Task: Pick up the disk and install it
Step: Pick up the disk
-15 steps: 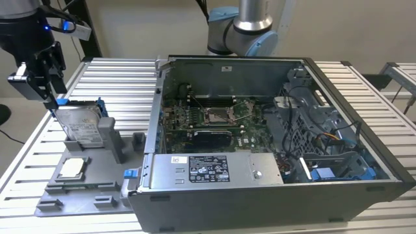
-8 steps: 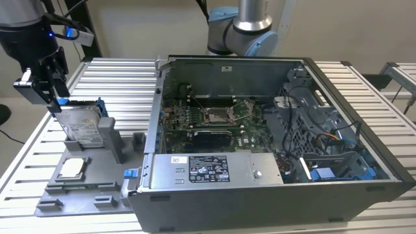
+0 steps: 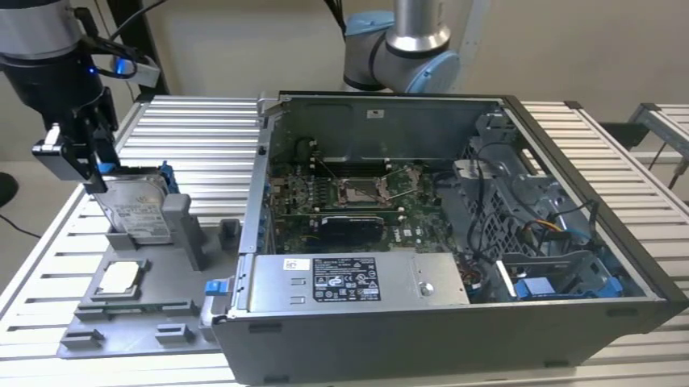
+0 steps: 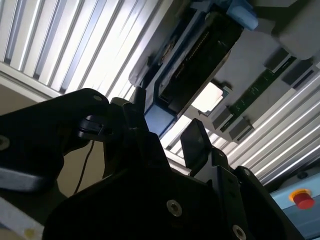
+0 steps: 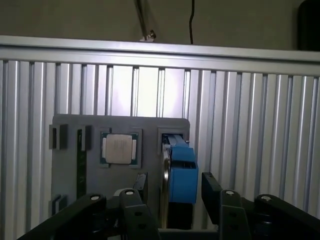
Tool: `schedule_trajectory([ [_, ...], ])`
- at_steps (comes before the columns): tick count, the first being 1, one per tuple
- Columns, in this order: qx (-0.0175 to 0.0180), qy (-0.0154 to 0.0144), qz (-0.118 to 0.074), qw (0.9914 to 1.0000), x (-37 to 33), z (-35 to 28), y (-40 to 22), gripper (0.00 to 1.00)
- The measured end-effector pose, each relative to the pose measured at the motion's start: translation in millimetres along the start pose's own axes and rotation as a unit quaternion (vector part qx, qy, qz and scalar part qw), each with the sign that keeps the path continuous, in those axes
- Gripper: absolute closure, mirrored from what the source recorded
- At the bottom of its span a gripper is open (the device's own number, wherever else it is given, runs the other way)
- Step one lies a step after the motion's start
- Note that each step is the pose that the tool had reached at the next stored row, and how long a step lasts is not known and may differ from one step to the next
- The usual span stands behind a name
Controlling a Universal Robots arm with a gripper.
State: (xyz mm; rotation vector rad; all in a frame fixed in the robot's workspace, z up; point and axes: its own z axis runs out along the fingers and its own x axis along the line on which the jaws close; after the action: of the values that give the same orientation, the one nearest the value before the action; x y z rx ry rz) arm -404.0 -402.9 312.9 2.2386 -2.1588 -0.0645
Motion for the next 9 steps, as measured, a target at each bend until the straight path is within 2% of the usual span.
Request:
schedule_trajectory([
  [9, 0.0002, -0.0001, 0.001, 1.00000, -0.1, 16.4, -0.8, 0.00],
])
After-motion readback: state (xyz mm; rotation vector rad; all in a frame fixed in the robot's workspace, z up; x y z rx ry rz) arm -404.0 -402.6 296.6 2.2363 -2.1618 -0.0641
